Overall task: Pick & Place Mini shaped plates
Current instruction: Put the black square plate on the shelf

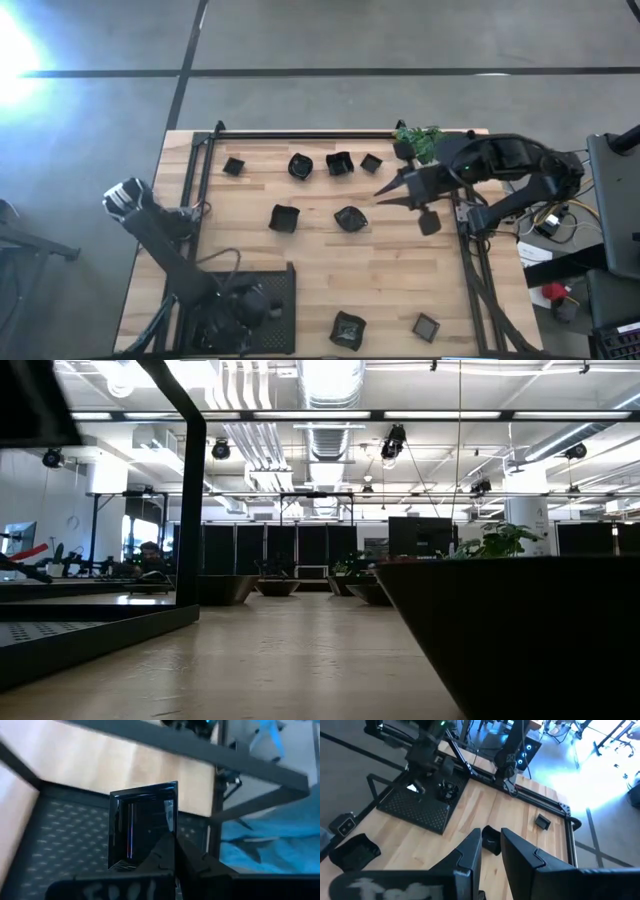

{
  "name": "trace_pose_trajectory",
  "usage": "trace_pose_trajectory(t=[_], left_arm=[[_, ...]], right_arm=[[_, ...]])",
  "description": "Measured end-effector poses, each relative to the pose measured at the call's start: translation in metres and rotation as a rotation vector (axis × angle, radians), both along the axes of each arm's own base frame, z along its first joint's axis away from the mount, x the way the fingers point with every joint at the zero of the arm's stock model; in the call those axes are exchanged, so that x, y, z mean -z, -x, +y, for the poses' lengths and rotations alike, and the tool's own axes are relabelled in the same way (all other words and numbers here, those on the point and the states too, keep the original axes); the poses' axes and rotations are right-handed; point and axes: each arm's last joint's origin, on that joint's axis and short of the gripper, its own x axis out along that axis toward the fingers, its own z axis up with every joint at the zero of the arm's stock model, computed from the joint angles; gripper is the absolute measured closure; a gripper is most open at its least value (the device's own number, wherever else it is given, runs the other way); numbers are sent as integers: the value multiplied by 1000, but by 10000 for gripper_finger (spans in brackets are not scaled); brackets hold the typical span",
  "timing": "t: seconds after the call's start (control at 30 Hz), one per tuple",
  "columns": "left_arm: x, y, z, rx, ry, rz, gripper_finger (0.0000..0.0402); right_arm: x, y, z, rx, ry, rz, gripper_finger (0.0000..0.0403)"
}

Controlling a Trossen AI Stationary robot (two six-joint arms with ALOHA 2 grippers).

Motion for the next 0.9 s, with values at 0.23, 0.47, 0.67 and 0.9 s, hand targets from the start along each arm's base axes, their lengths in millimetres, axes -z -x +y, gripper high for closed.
trace_pose_trajectory(t=[0.23,0.47,0.67,0.9], left_arm=[[25,-8,-21,49,-18,96,401],[48,-15,-36,69,-46,143,401],[59,-15,-39,72,-45,188,401],[59,-15,-40,79,-40,197,401]], right_arm=[[-1,2,0,3,-6,-5,335],[-1,2,0,12,-23,-3,335],[-2,3,0,12,-23,-4,335],[-1,3,0,13,-23,-3,335]])
